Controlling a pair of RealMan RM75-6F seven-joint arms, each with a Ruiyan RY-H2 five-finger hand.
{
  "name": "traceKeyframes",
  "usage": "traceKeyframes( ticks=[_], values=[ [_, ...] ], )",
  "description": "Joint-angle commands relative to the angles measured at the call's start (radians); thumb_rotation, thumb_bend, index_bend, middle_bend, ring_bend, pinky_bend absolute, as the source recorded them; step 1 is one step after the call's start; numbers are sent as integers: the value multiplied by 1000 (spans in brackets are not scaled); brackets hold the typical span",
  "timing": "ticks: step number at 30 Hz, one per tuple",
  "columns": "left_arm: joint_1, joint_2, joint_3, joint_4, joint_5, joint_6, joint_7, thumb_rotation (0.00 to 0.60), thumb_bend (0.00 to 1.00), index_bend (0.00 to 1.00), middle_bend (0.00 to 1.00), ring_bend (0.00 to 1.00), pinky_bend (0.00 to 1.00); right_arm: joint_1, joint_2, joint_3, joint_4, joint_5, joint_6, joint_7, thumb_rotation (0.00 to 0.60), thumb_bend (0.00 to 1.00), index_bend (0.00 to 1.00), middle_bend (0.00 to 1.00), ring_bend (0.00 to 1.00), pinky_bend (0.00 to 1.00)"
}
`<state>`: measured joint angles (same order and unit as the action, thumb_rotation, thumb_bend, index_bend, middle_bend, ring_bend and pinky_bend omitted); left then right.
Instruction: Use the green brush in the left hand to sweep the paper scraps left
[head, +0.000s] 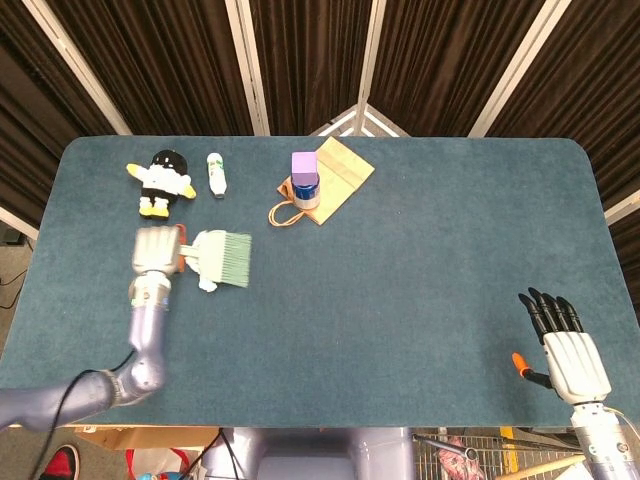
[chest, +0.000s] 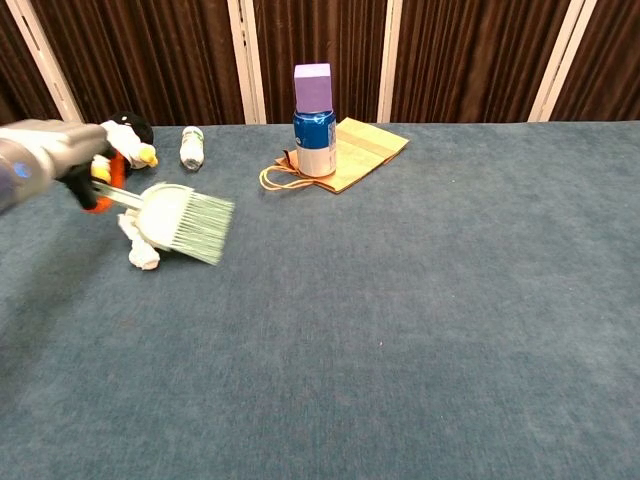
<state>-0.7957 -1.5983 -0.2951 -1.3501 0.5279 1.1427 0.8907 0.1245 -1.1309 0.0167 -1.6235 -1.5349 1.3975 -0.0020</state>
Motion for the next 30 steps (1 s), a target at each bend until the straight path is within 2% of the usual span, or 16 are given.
traceKeyframes(
  ticks=[1,8,13,17,20,23,30],
  values=[
    [90,132,47,-59,28,17,-62,600,654,782,1000,1000,1000,-1,-3,-1,1,-9,7,-8,600,320,0,0,0,11],
    [188,294,75,-97,51,20,-156,600,655,783,1000,1000,1000,-1,-8,-3,-2,-16,12,-20,600,321,0,0,0,11],
    [216,371,39,-172,108,26,-269,600,655,784,1000,1000,1000,1,-12,-3,-4,-18,9,-29,600,321,0,0,0,11],
    [199,393,23,-267,165,30,-291,600,655,784,1000,1000,1000,4,-15,-1,-2,-14,3,-30,600,321,0,0,0,11],
    [179,374,16,-326,192,39,-288,600,655,784,1000,1000,1000,6,-15,0,0,-12,1,-28,600,321,0,0,0,11],
    [146,318,13,-348,192,46,-266,600,655,784,1000,1000,1000,7,-15,0,0,-8,-3,-23,600,322,0,0,0,10],
    [61,131,53,-295,131,65,-128,600,655,784,1000,1000,1000,6,-15,1,-2,0,-7,-20,600,322,0,0,0,10]
  ],
)
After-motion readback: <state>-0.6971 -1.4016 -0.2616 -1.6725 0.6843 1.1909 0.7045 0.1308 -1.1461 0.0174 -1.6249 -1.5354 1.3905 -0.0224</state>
